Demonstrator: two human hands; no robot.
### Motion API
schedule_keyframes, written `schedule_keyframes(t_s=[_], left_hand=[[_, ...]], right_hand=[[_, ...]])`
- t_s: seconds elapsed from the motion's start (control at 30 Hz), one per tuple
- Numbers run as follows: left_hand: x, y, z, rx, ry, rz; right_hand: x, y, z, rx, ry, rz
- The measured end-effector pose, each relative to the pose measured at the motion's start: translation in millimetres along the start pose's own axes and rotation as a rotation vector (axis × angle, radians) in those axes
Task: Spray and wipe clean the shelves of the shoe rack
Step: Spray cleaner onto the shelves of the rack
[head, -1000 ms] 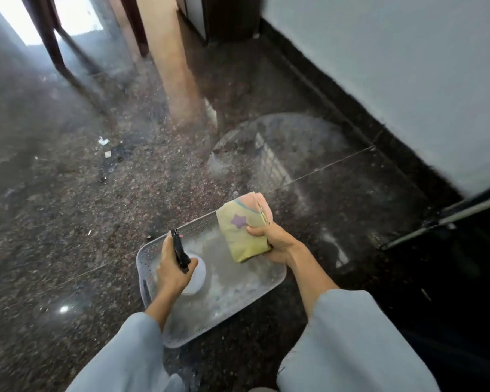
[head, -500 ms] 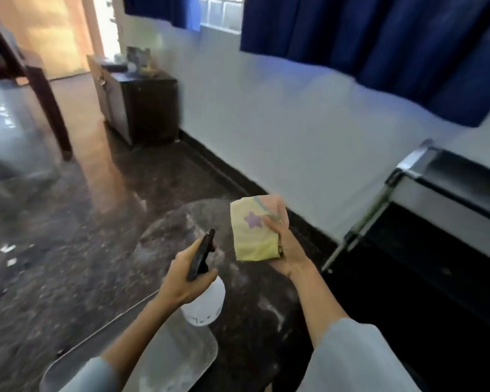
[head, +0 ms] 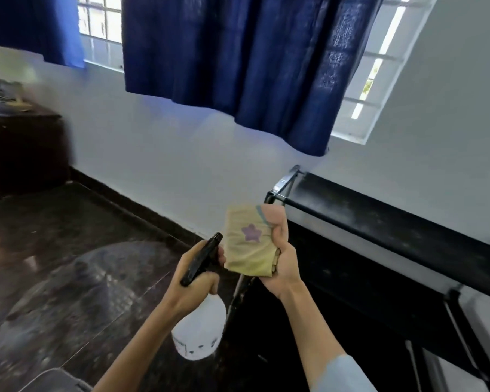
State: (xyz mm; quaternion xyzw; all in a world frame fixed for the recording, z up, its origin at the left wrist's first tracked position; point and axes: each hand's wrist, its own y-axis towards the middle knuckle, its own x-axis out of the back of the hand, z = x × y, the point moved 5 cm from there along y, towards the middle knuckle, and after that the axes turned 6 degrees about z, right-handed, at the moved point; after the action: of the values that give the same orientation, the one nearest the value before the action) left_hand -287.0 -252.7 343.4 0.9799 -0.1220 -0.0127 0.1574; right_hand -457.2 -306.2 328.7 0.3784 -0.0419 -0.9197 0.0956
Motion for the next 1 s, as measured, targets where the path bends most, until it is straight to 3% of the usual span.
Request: schedule_keyframes(t_s=[0.13, 0.27, 0.4, 0.5, 0.7, 0.87, 1.0], left_hand=[[-26, 2, -1, -0.021, 0.079, -0.014], [-32, 0, 4, -0.004, 0.140, -0.149], [-44, 5, 9, 0.089, 0.173, 0.005], [-45, 6, 14, 0.215, 0.003, -0.010], [-50, 10, 5, 0.208, 0.080, -0.029], [-60, 17, -7, 0.204, 0.078, 0.116], [-65, 21, -12, 0.195, 0.111, 0.097]], right_hand=[[20, -8, 12, 0.064, -0.019, -0.017], [34, -13, 14, 0.070, -0.026, -0.061], [42, -11, 17, 0.045, -0.041, -0.107], [43, -11, 21, 0.075, -0.023, -0.106], [41, -13, 27, 0.121, -0.017, -0.086], [40, -15, 28, 0.139, -0.009, -0.117], [39, -16, 28, 0.113, -0.046, -0.115]])
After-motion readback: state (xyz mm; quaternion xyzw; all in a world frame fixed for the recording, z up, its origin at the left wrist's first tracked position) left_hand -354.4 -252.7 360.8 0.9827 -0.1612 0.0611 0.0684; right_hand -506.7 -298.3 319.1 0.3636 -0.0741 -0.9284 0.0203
